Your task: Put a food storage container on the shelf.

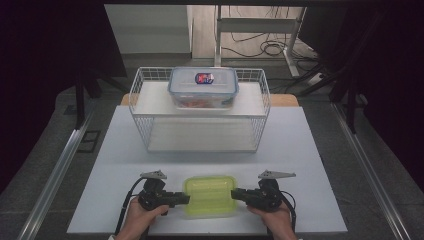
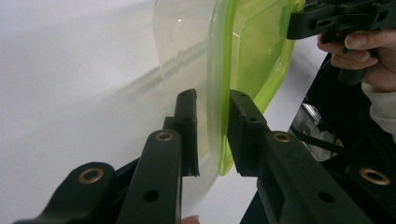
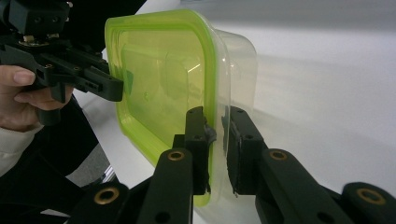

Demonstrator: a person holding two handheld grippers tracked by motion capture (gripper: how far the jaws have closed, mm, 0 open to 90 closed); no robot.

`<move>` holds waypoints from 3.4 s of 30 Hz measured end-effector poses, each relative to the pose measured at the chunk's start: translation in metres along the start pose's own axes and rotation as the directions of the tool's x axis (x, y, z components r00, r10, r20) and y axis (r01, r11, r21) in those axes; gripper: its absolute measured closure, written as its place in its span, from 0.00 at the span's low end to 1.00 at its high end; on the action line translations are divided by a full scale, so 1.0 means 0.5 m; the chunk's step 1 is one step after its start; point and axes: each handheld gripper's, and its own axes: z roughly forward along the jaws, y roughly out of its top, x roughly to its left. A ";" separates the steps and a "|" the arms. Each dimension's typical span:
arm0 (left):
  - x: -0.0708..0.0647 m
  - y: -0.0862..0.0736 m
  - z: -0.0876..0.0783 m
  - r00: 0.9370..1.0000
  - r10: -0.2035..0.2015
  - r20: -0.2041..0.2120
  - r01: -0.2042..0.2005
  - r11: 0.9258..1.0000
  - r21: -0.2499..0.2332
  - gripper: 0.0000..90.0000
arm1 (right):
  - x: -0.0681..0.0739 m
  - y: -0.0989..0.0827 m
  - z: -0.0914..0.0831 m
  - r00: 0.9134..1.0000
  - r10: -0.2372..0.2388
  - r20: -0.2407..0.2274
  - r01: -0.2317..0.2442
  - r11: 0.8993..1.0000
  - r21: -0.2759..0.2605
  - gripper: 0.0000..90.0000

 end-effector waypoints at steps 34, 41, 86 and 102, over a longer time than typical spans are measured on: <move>-0.014 0.021 -0.040 0.998 0.065 0.005 -0.065 0.996 -0.055 0.85 | 0.038 0.027 -0.021 0.996 -0.093 -0.001 0.093 0.994 -0.059 0.88; -0.023 0.038 -0.049 0.996 0.094 0.002 -0.093 0.993 -0.067 0.85 | 0.045 0.039 -0.032 0.994 -0.108 0.005 0.108 0.991 -0.078 0.88; -0.064 0.184 -0.164 0.984 0.174 -0.026 -0.176 0.967 -0.185 0.85 | 0.103 0.189 -0.075 0.978 -0.205 0.025 0.207 0.962 -0.178 0.88; -0.124 0.294 -0.246 0.964 0.258 -0.062 -0.265 0.932 -0.246 0.85 | 0.138 0.307 -0.126 0.965 -0.260 0.021 0.258 0.940 -0.222 0.88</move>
